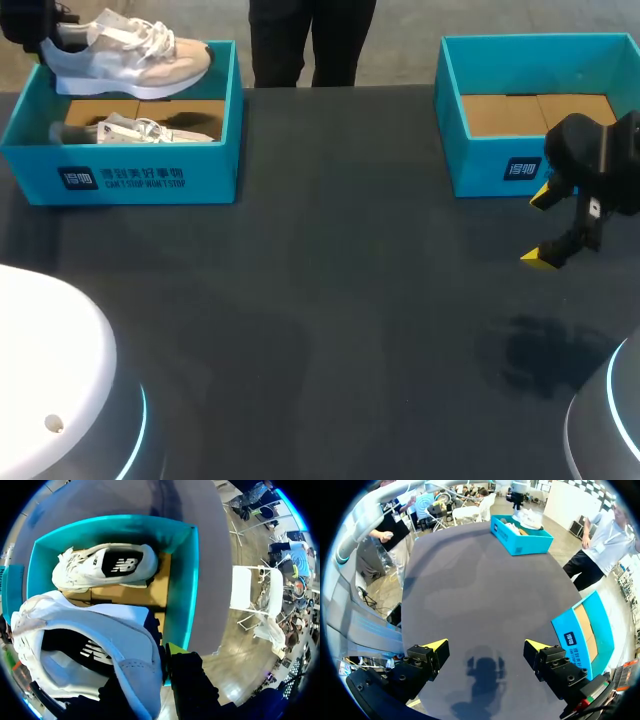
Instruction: Take the shoe out of the shoebox, open the shoe tongue, remove and reinsert the insole, then place the shoe into the shoebox
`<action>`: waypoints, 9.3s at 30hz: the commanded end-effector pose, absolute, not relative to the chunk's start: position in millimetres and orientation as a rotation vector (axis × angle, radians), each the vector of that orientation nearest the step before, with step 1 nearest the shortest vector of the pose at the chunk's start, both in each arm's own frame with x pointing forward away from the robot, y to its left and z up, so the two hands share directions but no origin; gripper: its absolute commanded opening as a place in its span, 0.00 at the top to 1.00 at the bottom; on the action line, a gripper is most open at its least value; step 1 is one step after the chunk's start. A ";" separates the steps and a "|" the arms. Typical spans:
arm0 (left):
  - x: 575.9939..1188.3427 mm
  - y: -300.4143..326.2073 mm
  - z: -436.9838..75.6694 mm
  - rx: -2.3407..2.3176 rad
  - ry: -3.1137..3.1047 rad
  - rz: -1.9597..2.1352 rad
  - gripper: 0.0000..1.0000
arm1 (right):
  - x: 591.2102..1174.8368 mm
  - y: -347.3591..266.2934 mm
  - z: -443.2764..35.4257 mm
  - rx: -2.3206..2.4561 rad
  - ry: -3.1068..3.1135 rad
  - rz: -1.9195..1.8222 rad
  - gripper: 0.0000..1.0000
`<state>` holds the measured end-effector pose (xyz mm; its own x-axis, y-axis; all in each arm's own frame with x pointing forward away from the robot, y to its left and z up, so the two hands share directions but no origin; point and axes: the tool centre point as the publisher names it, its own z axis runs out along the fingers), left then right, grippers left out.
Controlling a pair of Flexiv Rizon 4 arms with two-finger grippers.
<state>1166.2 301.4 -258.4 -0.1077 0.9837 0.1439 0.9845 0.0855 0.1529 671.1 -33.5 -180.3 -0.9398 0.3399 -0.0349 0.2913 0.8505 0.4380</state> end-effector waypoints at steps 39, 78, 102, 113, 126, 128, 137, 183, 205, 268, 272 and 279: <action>1218.1 291.2 -359.0 -2.046 -2.254 -0.292 1.00 | 672.9 -32.5 -181.3 0.500 2.918 0.660 0.00; 1198.1 288.0 -359.7 -2.061 -2.242 -0.175 0.00 | 672.9 -32.5 -181.3 0.500 2.918 0.660 0.00; 1138.9 282.7 -279.4 -2.188 -2.204 -0.124 0.00 | 672.9 -32.5 -181.3 0.500 2.918 0.660 0.00; 1114.5 283.5 -274.2 -2.192 -2.201 -0.083 0.00 | 672.9 -32.5 -181.3 0.500 2.918 0.660 0.00; 1114.5 283.5 -274.2 -2.192 -2.201 -0.083 0.00 | 672.9 -32.5 -181.3 0.500 2.918 0.660 0.00; 1112.1 283.9 -274.3 -2.202 -2.210 -0.089 0.00 | 672.9 -32.5 -181.3 0.500 2.918 0.660 0.00; 1092.9 283.1 -280.6 -2.277 -2.072 -0.099 0.00 | 672.9 -32.5 -181.3 0.500 2.918 0.660 0.00; 1057.3 287.2 -341.8 -2.392 -2.013 0.015 0.26 | 672.9 -32.5 -181.3 0.500 2.918 0.660 0.00; 1058.5 286.9 -377.1 -2.384 -1.994 0.000 0.33 | 672.9 -32.5 -181.3 0.500 2.918 0.660 0.00; 1070.0 318.8 -242.2 -2.375 -1.847 -0.089 1.00 | 672.9 -32.5 -181.3 0.500 2.918 0.660 0.00; 1070.4 320.3 -236.4 -2.374 -1.859 -0.096 1.00 | 672.9 -32.5 -181.3 0.500 2.918 0.660 0.00; 1073.6 324.0 -229.7 -2.365 -1.918 -0.106 1.00 | 672.9 -32.5 -181.3 0.500 2.918 0.660 0.00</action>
